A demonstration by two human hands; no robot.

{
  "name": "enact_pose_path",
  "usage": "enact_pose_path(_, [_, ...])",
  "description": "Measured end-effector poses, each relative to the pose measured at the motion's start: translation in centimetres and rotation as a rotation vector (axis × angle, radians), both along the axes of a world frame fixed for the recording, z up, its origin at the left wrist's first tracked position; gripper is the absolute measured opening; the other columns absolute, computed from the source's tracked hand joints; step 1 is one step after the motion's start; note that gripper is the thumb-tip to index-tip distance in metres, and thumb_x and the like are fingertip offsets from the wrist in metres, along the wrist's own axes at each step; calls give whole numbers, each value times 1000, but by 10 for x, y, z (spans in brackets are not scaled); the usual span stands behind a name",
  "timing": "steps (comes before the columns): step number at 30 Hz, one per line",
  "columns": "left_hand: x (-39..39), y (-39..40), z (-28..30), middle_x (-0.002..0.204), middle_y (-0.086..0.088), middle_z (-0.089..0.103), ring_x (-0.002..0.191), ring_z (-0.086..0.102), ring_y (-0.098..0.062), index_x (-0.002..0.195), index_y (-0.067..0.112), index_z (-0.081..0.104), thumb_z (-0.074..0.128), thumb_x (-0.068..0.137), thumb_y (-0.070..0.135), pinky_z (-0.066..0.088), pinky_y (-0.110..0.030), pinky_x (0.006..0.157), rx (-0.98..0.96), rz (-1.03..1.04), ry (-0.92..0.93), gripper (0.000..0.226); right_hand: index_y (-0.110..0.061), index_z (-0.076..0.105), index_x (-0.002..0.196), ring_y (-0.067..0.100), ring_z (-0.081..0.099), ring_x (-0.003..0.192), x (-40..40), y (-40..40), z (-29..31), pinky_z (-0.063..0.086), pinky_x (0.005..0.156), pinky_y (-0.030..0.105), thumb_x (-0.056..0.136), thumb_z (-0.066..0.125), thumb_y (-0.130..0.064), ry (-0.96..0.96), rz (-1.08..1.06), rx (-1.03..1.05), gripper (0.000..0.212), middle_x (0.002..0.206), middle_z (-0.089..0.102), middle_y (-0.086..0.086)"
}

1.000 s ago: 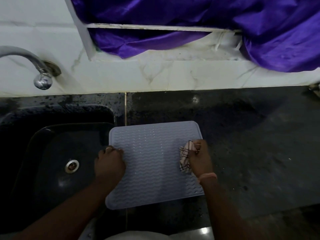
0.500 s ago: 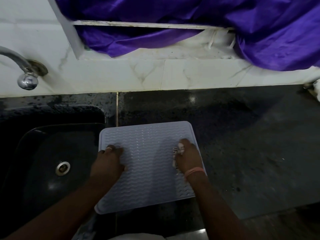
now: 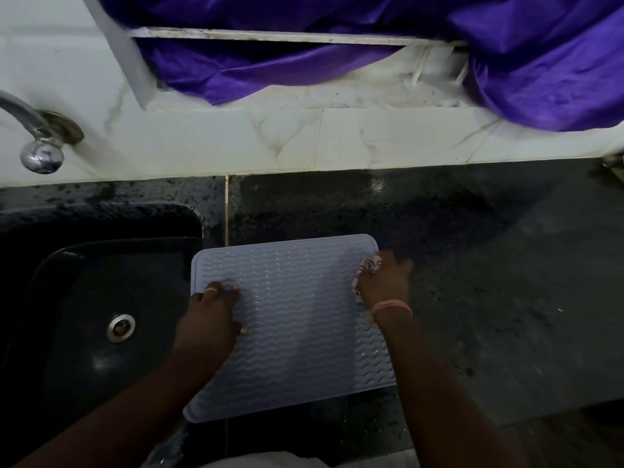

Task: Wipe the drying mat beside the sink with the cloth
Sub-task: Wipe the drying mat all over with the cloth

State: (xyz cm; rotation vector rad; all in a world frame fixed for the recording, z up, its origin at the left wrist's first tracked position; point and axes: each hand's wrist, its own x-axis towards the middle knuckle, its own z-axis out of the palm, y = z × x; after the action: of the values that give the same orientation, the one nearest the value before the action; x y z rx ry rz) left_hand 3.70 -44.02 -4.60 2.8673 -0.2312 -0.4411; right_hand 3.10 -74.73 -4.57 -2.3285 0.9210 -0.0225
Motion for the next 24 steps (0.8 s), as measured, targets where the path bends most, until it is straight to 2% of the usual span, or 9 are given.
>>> enact_pose_path(4, [0, -1, 1, 147, 1, 38, 127, 43, -27, 144, 31, 47, 76, 81, 37, 55, -40, 88, -2, -6, -3, 70, -14, 54, 123, 38, 49, 115, 3, 21, 0, 46, 95, 42, 87, 65, -34, 197, 76, -190, 42, 129, 44, 15])
enact_pose_path(6, [0, -1, 2, 149, 2, 35, 130, 41, -26, 146, 31, 45, 75, 82, 38, 55, -40, 90, -4, -4, 6, 71, -17, 53, 125, 38, 45, 121, 4, 23, 1, 45, 97, 47, 90, 60, -29, 265, 53, -197, 38, 132, 44, 14])
enact_pose_path(9, [-1, 1, 1, 151, 1, 33, 131, 40, -26, 147, 31, 44, 74, 83, 38, 55, -41, 90, -1, -13, 9, 71, -11, 57, 121, 35, 47, 117, 9, 12, 1, 46, 87, 34, 89, 54, -15, 262, 107, -151, 32, 125, 54, 17])
enact_pose_path(11, [-1, 2, 0, 153, 0, 32, 132, 39, -27, 147, 31, 44, 73, 83, 38, 55, -42, 89, -5, -16, 8, 70, -9, 60, 113, 32, 48, 114, 11, 1, 1, 40, 77, 29, 89, 55, -13, 240, 156, -158, 24, 116, 62, 16])
enact_pose_path(15, [-1, 3, -3, 157, -2, 27, 135, 35, -28, 149, 31, 40, 71, 85, 40, 53, -42, 91, 17, -26, 1, 72, -7, 64, 109, 35, 47, 121, 16, -17, 3, 48, 86, 36, 91, 54, -15, 276, 225, -206, 22, 106, 68, 14])
enact_pose_path(18, [-3, 5, -5, 158, -1, 27, 136, 34, -27, 149, 33, 39, 71, 84, 44, 53, -43, 91, 23, -31, -9, 73, -9, 64, 108, 36, 52, 115, 21, -12, 4, 47, 92, 37, 91, 53, -17, 307, 255, -202, 22, 115, 65, 19])
enact_pose_path(21, [-4, 7, -7, 158, 0, 29, 136, 35, -27, 149, 33, 40, 72, 83, 46, 54, -44, 90, 15, -33, -21, 74, -8, 62, 117, 36, 52, 118, 27, -1, 6, 48, 89, 34, 94, 54, -22, 319, 229, -152, 28, 131, 56, 23])
enact_pose_path(24, [-4, 8, -8, 159, 1, 27, 137, 33, -27, 149, 35, 39, 71, 84, 47, 53, -44, 90, 19, -30, -8, 74, -6, 63, 114, 36, 52, 121, 34, 9, 7, 49, 88, 34, 93, 57, -22, 308, 217, -104, 28, 135, 55, 25])
